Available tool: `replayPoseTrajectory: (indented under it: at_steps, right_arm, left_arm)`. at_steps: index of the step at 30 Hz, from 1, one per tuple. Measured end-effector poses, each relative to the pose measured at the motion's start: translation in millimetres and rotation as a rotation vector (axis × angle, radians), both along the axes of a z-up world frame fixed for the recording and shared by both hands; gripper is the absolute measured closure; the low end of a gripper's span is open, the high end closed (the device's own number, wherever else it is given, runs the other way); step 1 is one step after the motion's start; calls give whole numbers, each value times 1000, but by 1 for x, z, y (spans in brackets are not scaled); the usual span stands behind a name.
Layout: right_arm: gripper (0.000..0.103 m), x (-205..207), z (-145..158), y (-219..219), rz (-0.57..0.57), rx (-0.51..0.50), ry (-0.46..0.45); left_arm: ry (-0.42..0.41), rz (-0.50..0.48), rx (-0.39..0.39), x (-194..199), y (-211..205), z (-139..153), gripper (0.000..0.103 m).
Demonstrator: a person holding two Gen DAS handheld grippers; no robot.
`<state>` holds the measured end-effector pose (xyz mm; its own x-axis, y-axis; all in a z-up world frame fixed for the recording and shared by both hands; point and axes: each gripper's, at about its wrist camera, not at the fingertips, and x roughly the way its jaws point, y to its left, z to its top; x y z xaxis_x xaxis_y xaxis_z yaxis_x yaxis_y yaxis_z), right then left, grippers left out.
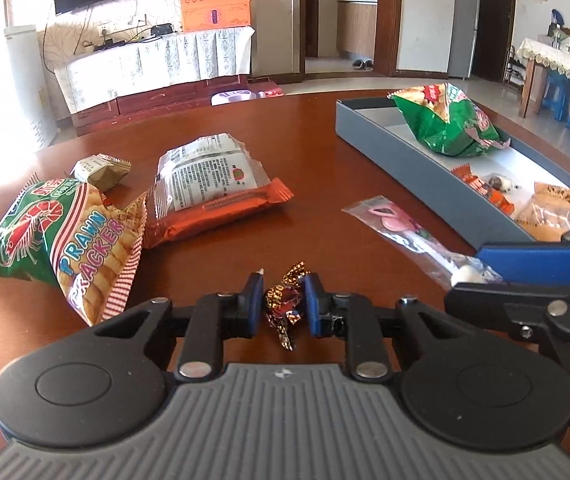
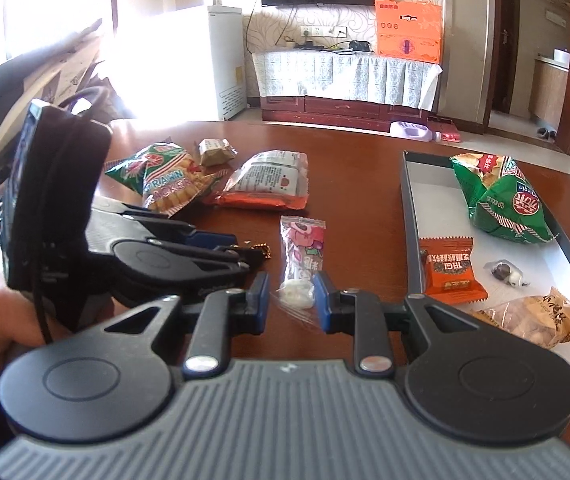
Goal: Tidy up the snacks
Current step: 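Carry the chocolate and pink packet over the grey tray with both tools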
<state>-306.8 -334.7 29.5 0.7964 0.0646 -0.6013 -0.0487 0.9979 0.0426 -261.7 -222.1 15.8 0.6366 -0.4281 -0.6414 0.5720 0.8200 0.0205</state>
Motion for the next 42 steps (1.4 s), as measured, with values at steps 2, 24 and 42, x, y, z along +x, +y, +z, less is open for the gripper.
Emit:
replayPoseTrajectory:
  at_steps: [2, 24, 42]
  right_arm:
    - [76, -2, 1, -1, 1, -4, -3]
    - [76, -13, 19, -12, 18, 38, -78]
    - [76, -20, 32, -30, -7, 43, -131]
  left_arm:
    - [-3, 5, 10, -6, -1, 0, 77]
    - [-70, 117, -12, -29, 0, 27, 77]
    - [-79, 111, -72, -20, -27, 38, 77]
